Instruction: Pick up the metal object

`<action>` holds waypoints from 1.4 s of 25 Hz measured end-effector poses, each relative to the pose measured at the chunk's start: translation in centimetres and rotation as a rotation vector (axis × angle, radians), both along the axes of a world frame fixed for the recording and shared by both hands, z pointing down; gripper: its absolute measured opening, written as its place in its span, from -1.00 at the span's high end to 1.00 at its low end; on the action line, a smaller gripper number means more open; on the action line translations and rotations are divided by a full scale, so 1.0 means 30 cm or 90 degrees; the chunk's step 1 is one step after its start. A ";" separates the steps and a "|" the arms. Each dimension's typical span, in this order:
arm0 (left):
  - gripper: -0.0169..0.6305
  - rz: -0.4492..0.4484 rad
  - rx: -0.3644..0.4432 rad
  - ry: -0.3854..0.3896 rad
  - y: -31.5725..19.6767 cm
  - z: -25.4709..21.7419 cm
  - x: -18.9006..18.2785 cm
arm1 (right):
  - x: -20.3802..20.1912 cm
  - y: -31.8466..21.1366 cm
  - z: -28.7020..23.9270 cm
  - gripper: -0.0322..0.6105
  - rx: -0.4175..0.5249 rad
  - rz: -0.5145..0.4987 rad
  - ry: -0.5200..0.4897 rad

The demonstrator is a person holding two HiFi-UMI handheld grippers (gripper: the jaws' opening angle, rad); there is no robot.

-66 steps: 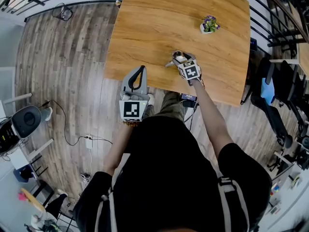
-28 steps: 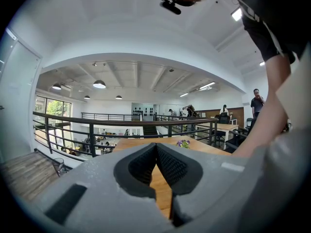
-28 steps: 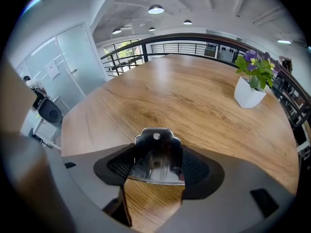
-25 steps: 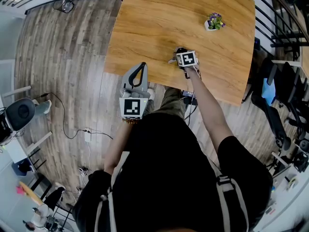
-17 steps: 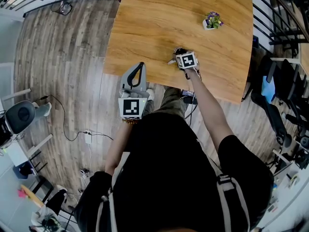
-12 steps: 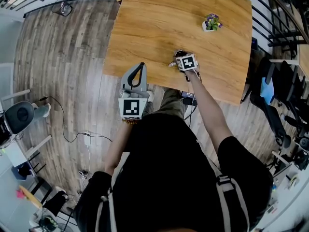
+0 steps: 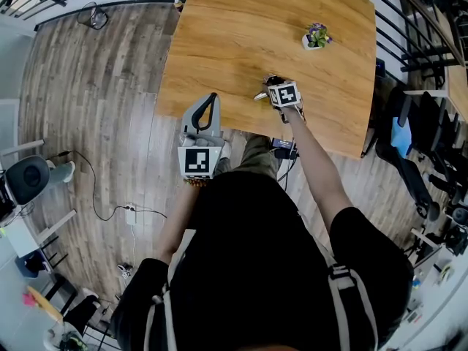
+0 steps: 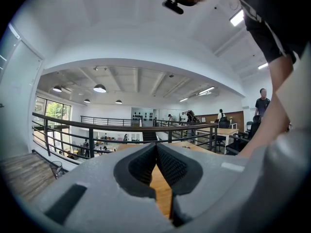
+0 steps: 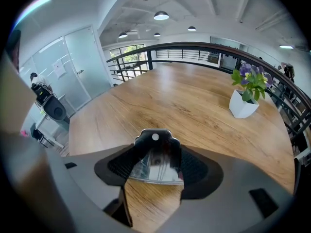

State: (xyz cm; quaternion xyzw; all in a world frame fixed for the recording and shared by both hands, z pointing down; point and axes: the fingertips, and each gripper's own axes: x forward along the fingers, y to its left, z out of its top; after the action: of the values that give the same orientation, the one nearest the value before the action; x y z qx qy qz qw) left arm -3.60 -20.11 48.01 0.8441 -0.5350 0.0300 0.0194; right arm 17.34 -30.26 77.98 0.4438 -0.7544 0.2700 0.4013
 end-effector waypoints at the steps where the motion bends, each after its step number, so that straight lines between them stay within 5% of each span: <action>1: 0.91 0.001 0.003 0.000 0.003 -0.004 -0.001 | -0.001 0.000 -0.013 0.02 0.004 0.000 -0.001; 35: 0.91 0.057 0.045 0.030 0.081 -0.070 0.006 | -0.005 0.183 -0.348 0.02 0.142 0.062 -0.097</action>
State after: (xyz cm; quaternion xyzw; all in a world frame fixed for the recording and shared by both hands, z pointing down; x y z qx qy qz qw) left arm -3.42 -17.67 45.91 0.8677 -0.4969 -0.0080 0.0011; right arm 17.18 -24.78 67.55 0.4999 -0.7857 0.2367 0.2772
